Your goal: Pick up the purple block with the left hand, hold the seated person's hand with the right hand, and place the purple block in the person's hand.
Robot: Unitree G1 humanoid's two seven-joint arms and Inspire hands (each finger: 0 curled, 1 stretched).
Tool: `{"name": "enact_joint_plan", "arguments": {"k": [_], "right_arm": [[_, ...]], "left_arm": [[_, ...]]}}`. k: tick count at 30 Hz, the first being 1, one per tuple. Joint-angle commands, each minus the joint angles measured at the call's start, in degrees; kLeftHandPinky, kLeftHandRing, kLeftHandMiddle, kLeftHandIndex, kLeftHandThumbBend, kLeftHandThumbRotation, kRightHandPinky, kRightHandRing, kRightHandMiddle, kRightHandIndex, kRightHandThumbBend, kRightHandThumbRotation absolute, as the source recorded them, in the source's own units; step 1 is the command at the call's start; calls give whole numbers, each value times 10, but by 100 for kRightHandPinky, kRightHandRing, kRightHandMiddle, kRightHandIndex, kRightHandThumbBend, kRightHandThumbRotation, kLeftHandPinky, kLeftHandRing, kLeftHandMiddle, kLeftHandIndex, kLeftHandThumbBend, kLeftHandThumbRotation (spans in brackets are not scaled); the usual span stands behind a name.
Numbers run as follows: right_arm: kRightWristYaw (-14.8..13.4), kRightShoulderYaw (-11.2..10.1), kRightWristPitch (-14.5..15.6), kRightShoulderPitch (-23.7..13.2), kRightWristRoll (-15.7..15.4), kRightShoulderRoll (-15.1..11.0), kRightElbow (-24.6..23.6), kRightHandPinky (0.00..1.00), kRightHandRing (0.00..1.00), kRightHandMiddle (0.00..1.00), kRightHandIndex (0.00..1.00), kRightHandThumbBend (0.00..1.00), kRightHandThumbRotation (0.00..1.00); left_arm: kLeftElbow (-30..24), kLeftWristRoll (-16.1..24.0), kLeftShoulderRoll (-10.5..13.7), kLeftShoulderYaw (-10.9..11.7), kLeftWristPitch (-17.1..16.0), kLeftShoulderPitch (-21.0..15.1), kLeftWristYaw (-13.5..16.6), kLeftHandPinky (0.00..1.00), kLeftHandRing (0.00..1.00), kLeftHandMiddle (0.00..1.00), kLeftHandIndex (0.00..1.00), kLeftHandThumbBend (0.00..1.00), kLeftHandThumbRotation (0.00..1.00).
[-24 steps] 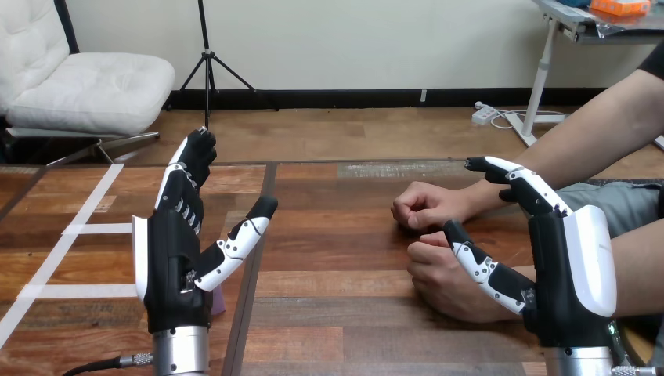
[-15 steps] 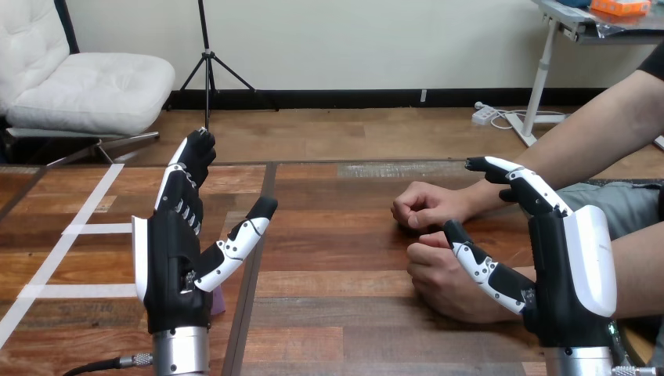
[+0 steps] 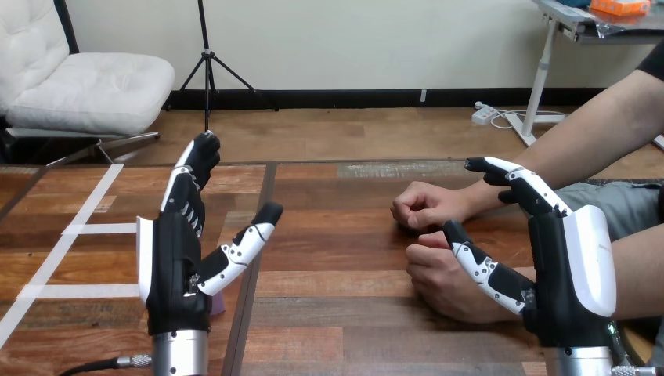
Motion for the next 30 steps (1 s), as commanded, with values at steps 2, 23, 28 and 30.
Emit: {"name": "enact_joint_plan", "arguments": {"k": [2,23,28,30], "right_arm": [[1,-11,-5,-28,6,5,-12,65,73,77,73,45,14],[5,-13,-5,-27,4,4,-10,67,74,77,73,45,14],[6,-13,-3,-26,3,3,-12,67,75,77,74,45,14],[7,-13,-1,-25,3,4,-13,67,75,77,74,45,14]], "left_arm": [[-36,16,29,5,6,-13,3,94,90,88,86,67,21],[-109,34,120,4,85,4,-42,97,92,90,88,71,25],[-117,41,146,6,109,3,-53,96,91,90,88,73,26],[-121,49,160,8,121,2,-57,95,91,89,87,74,27]]}}
